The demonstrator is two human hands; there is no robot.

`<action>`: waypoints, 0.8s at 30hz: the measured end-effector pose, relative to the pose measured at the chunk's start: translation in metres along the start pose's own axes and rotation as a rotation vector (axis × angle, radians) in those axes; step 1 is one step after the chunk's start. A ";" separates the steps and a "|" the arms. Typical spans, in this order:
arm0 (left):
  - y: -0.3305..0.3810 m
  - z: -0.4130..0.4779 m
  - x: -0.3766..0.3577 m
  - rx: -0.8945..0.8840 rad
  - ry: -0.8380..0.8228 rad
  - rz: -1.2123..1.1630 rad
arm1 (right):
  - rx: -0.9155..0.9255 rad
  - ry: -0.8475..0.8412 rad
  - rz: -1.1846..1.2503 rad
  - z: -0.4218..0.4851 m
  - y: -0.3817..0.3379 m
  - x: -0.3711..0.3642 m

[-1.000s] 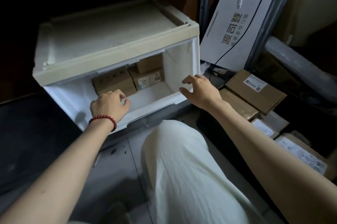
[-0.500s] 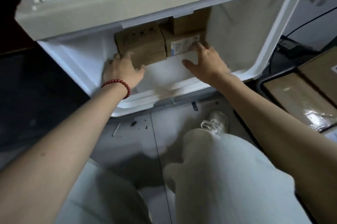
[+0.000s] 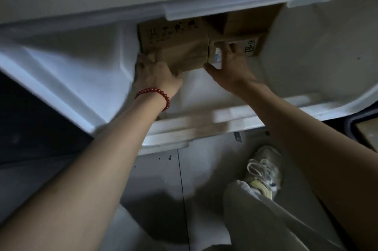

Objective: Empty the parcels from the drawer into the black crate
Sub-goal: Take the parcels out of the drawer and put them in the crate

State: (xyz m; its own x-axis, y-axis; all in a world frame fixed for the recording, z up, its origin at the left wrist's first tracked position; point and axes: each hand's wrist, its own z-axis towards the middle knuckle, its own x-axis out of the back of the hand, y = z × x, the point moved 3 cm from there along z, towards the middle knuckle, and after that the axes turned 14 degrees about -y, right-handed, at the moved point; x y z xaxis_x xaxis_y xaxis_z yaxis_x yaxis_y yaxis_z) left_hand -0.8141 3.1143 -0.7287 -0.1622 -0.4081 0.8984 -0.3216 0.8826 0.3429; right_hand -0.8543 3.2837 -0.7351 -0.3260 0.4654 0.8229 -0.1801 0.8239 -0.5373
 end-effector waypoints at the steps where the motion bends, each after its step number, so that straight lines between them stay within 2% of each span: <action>1: 0.001 0.002 -0.003 0.015 -0.010 -0.016 | 0.011 -0.003 0.006 0.006 -0.002 -0.002; 9: 0.004 0.019 -0.012 0.052 0.065 -0.130 | 0.047 0.017 0.082 0.036 -0.004 -0.008; 14: 0.005 0.023 -0.018 0.068 0.116 -0.191 | 0.087 -0.039 -0.072 0.041 0.000 -0.013; 17: 0.006 0.023 -0.015 0.083 0.150 -0.324 | 0.083 0.031 0.055 0.037 0.003 -0.012; 20: 0.006 0.020 -0.016 0.071 0.124 -0.358 | 0.025 0.071 0.202 0.033 0.012 -0.007; 24: -0.001 0.015 -0.019 0.110 0.077 -0.342 | -0.072 -0.015 0.227 0.031 0.023 -0.002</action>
State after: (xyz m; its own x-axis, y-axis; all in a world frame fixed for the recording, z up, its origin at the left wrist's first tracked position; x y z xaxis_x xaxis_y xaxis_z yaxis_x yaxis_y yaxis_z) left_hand -0.8246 3.1182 -0.7501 0.0416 -0.6527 0.7565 -0.4443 0.6661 0.5991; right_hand -0.8870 3.2917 -0.7549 -0.3643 0.6371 0.6792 -0.0344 0.7196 -0.6935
